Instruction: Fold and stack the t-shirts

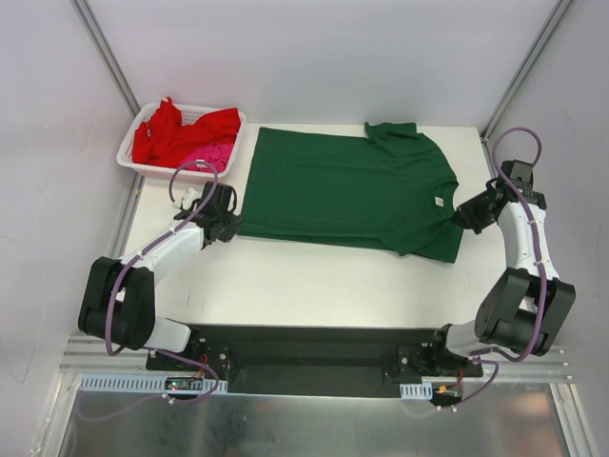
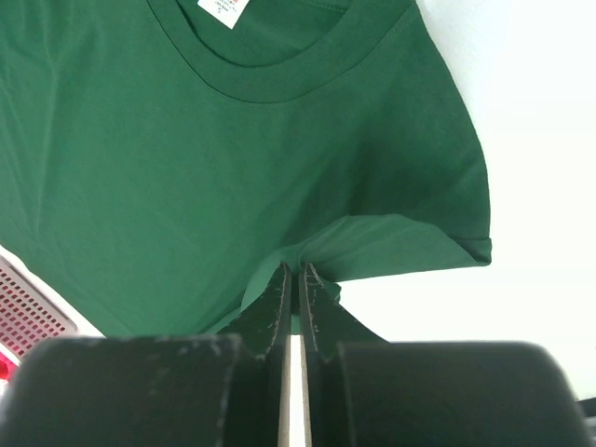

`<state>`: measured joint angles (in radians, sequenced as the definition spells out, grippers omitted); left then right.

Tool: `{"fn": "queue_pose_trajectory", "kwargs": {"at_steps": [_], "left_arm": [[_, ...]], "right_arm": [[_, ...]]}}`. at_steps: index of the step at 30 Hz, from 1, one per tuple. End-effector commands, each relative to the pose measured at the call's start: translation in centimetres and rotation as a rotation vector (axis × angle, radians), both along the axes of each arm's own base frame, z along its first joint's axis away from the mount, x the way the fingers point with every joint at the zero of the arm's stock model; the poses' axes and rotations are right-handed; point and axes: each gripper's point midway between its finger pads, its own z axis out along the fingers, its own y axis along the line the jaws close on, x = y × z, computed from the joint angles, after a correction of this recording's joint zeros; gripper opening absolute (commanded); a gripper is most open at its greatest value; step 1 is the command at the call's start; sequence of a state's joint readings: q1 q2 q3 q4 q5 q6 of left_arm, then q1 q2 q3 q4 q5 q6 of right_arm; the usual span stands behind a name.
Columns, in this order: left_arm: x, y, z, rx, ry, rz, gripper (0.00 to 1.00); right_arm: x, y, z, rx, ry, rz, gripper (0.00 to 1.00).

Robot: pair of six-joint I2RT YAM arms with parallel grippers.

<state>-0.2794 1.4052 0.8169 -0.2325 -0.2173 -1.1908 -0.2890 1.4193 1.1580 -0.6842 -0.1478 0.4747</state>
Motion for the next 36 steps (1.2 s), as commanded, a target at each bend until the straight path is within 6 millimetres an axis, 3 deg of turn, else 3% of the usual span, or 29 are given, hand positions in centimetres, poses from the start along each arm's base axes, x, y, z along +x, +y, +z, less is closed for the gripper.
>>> {"fn": "queue_pose_trajectory", "kwargs": {"at_steps": [1,14,36], "left_arm": [[0.9,0.7,1.2,0.013,-0.025,0.033,0.0],[2.8,0.7,2.9,0.05,-0.051,0.001,0.0],[3.6,1.2,2.3,0.087,-0.019,-0.005,0.0]], "right_arm": [[1.4,-0.1,1.9,-0.019,-0.063,0.023,0.01],[3.0,0.0,2.5,-0.001,-0.095,0.044,0.01],[4.8,0.0,2.9,0.015,-0.113,0.071,0.01]]}}
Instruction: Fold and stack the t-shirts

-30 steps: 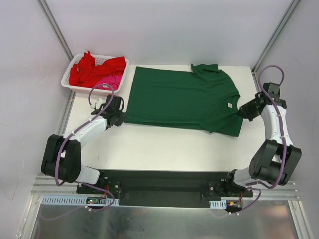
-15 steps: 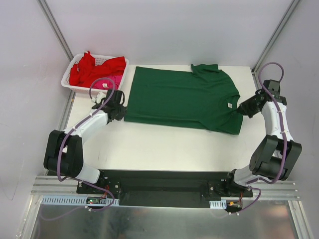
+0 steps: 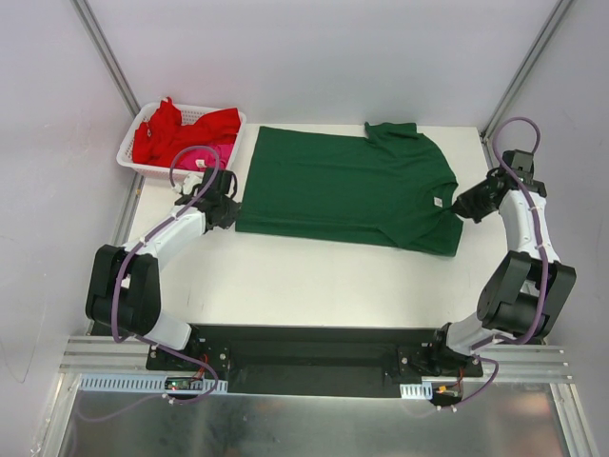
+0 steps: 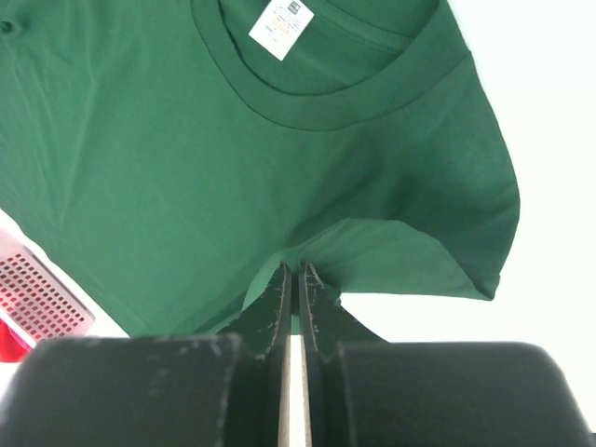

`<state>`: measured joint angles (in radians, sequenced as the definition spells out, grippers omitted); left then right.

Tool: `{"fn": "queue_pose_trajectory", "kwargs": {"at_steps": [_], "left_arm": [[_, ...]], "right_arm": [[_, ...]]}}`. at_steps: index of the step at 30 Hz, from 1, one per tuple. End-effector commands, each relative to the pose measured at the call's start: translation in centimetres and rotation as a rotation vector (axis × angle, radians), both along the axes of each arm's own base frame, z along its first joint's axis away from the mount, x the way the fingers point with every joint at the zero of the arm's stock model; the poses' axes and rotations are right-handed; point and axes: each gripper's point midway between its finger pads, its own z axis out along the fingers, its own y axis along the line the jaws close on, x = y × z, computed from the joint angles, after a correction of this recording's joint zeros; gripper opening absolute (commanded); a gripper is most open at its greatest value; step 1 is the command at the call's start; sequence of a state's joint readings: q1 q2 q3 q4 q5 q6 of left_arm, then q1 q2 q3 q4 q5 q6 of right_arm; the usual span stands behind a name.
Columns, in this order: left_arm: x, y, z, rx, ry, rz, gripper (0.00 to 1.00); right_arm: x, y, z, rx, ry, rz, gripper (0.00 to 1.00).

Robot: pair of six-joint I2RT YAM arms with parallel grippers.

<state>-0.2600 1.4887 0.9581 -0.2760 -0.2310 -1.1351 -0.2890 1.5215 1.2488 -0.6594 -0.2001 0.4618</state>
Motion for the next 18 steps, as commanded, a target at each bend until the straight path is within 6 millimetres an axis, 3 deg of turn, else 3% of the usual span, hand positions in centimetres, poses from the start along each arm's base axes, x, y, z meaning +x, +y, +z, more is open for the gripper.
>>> {"fn": "queue_pose_trajectory", "kwargs": {"at_steps": [1,9,18], "left_arm": [[0.6,1.0,0.5,0.048,-0.002,0.011,0.0],[0.6,1.4,1.2,0.06,-0.012,0.018,0.0],[0.7,1.3,1.1,0.049,-0.005,0.025,0.0]], "right_arm": [[2.0,0.0,2.7,-0.017,-0.091,0.04,0.01],[3.1,0.4,3.3,0.009,-0.106,0.081,0.01],[3.3,0.3,2.3,0.006,-0.091,0.089,0.01]]}}
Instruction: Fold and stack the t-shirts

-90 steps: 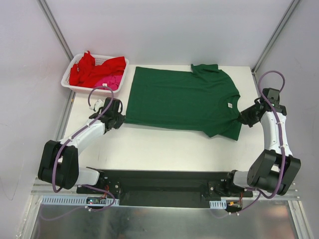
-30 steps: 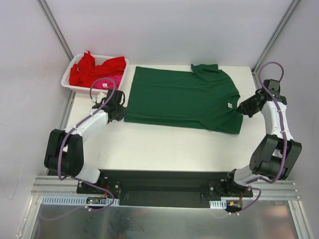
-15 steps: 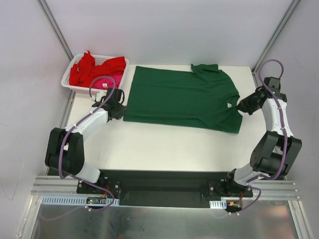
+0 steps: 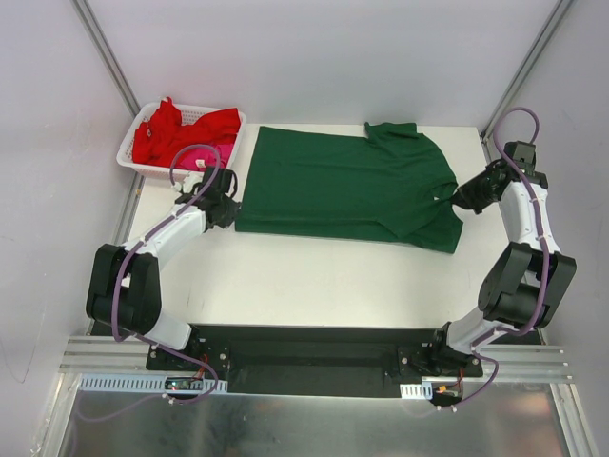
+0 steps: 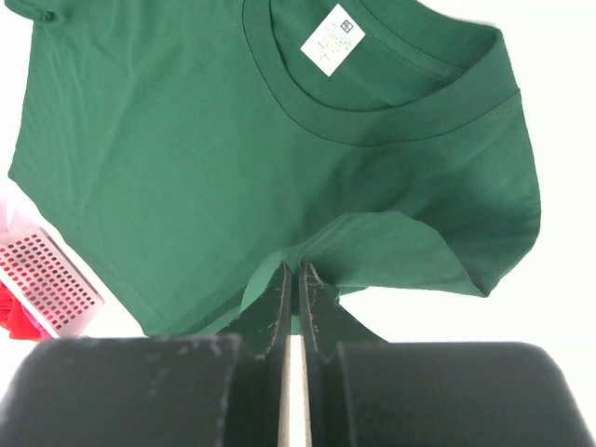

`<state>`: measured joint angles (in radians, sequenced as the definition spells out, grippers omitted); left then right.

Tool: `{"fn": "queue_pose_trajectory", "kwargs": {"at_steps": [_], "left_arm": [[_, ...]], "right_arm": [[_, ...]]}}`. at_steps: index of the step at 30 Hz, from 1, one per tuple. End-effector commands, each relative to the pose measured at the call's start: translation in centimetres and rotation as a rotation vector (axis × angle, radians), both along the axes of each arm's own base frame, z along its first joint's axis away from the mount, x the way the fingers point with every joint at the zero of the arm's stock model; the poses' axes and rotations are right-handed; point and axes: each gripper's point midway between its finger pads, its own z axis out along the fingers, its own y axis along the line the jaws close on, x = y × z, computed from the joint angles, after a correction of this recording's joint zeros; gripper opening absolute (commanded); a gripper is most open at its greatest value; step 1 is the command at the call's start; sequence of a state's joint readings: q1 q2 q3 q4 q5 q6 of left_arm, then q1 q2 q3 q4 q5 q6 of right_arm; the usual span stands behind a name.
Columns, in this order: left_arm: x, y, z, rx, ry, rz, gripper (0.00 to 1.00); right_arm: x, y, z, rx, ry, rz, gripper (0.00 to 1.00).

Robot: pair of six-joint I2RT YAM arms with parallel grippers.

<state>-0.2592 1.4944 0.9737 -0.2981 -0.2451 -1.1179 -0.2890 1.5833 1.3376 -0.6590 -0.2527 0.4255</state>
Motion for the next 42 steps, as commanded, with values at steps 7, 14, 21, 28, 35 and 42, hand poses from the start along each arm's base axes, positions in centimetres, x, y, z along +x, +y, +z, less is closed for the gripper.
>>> {"fn": "queue_pose_trajectory", "kwargs": {"at_steps": [7,14,21,28,35,42], "left_arm": [[1.4,0.5,1.3,0.002,-0.015,0.03,0.0],[2.6,0.5,1.9,0.023,-0.021,0.014,0.0],[3.6,0.5,2.0,0.047,-0.018,-0.002,0.0],[4.3,0.6,2.0,0.077,-0.016,-0.016,0.0],[4.4,0.8,1.6,0.095,-0.005,-0.028,0.0],[4.9,0.8,2.2,0.106,-0.019,-0.038,0.0]], "right_arm": [[1.9,0.2,1.3,0.005,-0.061,0.031,0.01],[2.2,0.0,1.7,-0.006,-0.073,0.042,0.01],[2.9,-0.7,1.2,-0.038,-0.068,0.052,0.01],[4.0,-0.8,0.7,-0.031,-0.069,0.069,0.01],[4.1,-1.1,0.6,-0.04,-0.071,0.075,0.01],[4.5,-1.3,0.3,-0.041,-0.072,0.08,0.01]]}}
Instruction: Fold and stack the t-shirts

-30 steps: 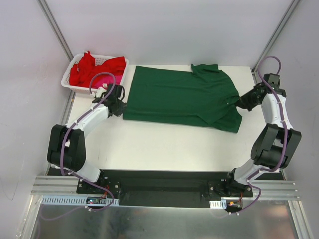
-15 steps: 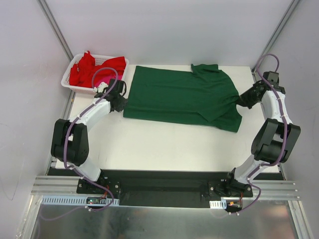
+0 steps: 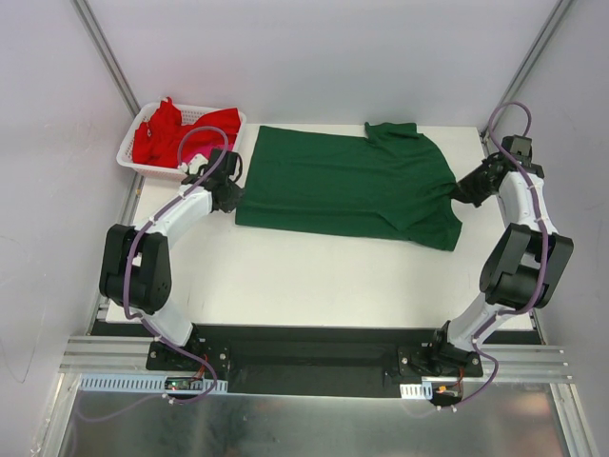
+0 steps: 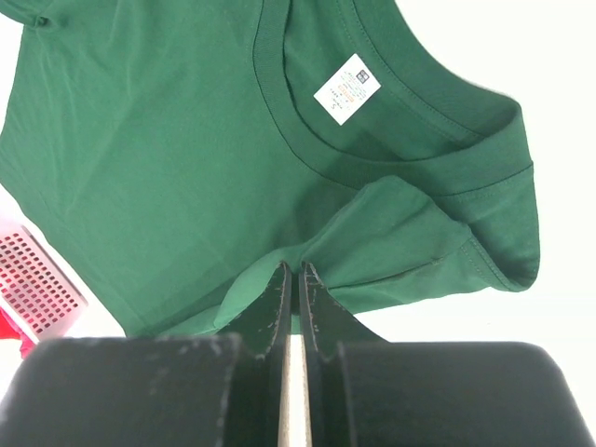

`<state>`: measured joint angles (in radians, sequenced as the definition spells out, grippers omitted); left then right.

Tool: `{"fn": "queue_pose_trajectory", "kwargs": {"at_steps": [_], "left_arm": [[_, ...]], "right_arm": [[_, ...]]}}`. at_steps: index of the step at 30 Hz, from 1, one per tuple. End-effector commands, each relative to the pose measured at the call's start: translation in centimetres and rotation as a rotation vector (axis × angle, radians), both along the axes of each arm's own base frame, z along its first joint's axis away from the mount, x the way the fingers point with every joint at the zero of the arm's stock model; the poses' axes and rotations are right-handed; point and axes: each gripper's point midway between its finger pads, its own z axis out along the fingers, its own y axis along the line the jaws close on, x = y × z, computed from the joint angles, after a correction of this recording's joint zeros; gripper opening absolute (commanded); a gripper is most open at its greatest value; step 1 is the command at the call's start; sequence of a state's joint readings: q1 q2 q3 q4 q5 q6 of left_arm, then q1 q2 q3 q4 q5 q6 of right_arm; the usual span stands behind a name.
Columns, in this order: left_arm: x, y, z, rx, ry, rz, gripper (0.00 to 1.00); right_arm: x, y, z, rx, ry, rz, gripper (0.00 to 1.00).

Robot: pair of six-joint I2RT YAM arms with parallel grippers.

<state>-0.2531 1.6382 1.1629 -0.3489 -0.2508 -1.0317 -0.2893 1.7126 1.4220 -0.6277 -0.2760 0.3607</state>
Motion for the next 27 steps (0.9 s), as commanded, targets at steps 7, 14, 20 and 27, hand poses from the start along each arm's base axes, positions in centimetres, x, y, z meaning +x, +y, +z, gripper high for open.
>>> {"fn": "queue_pose_trajectory", "kwargs": {"at_steps": [7,14,20,27], "left_arm": [[1.2,1.2,0.8,0.055,-0.018,0.006,0.0],[1.5,1.6,1.2,0.063,-0.027,0.019,0.0],[2.1,1.5,1.2,0.063,-0.028,0.022,0.0],[3.0,1.6,1.4,0.074,-0.032,0.003,0.0]], "right_arm": [[1.7,-0.7,1.0,-0.017,-0.063,0.018,0.01],[2.2,-0.5,0.6,0.009,-0.057,0.019,0.01],[2.9,-0.9,0.6,0.006,-0.063,0.011,0.01],[3.7,-0.9,1.1,0.011,-0.083,0.012,0.01]]}}
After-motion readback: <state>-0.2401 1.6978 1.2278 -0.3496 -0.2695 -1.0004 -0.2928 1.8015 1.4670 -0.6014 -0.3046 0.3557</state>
